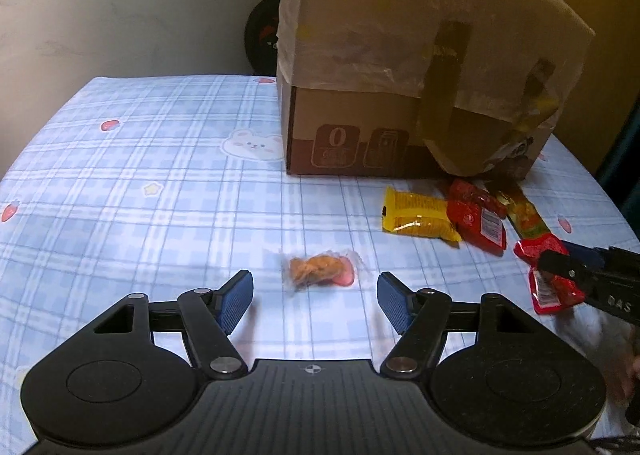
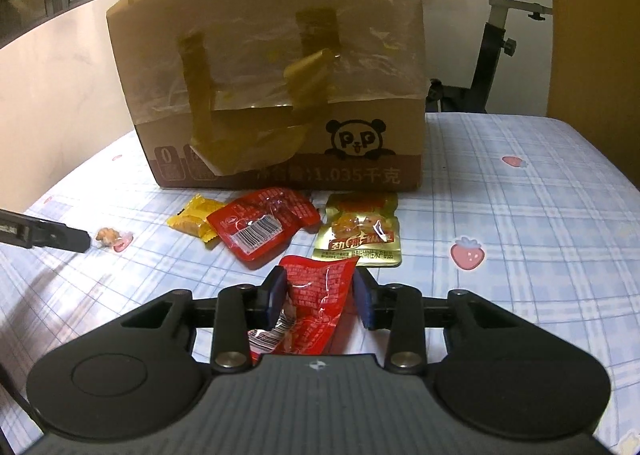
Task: Organize snacks
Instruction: 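Grasp the red sauce packet with the right tool while the left tool grasps the small orange snack, then carry the red packet and orange snack over the box and open both tools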
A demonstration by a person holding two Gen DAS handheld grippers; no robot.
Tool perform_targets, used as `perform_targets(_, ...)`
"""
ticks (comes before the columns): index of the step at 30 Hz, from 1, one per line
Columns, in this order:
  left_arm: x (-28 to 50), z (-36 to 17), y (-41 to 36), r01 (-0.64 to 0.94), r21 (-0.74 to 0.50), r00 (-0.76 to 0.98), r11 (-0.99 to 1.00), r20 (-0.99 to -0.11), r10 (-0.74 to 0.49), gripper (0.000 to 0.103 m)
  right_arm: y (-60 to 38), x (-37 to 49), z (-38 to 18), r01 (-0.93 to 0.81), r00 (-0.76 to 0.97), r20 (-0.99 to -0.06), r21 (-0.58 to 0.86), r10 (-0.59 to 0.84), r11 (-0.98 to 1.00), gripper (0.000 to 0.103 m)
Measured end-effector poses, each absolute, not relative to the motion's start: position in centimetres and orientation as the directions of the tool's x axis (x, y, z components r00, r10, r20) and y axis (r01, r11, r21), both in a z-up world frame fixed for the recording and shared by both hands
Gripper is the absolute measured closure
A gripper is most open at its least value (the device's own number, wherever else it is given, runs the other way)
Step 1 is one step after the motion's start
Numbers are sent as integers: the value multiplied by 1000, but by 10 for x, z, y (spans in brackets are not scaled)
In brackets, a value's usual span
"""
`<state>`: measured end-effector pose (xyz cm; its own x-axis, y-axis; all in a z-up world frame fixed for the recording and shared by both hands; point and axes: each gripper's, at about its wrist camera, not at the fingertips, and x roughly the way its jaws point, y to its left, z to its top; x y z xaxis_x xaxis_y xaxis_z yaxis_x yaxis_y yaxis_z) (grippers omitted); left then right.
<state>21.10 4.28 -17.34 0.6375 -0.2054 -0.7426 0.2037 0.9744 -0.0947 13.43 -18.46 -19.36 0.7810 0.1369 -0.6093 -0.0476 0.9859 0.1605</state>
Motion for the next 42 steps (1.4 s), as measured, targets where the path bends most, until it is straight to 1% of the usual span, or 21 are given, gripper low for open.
perform_targets(5, 227, -180, 39, 140, -124, 633, 982, -751, -185, 35, -184, 134, -194, -53, 783, -606, 159, 140, 986, 64)
perform_targets(8, 231, -183, 35, 106, -116, 631, 988, -759, -157, 37, -186, 133, -195, -52, 783, -604, 172, 147, 984, 64)
perform_targets(13, 230, -183, 27, 58, -93, 638, 994, -762, -109, 37, -187, 134, -195, -52, 783, -604, 180, 152, 982, 64)
perform_targets(15, 228, -183, 25, 51, -86, 649, 995, -755, -98, 49, -187, 134, -195, -52, 783, -603, 182, 153, 982, 64)
perform_targets(16, 227, -183, 25, 58, -87, 651, 995, -752, -103, 63, -187, 134, -195, -53, 783, -603, 182, 154, 982, 64)
perform_targets(19, 223, -182, 24, 75, -104, 647, 992, -751, -127, 63, -187, 134, -195, -52, 783, -603, 184, 154, 982, 64)
perform_targets(26, 212, -181, 27, 84, -111, 650, 990, -747, -139, 64, -188, 134, -195, -54, 782, -602, 190, 160, 980, 64)
perform_targets(29, 209, -178, 29, 76, -119, 656, 990, -742, -139, 71, -188, 134, -195, -54, 782, -602, 192, 161, 980, 64)
perform_targets(31, 205, -174, 30, 74, -127, 663, 989, -735, -144, 72, -188, 133, -195, -53, 783, -601, 192, 160, 980, 64)
perform_targets(42, 184, -162, 25, 130, -129, 702, 983, -688, -183, 73, -184, 130, -194, -74, 786, -596, 171, 163, 982, 64)
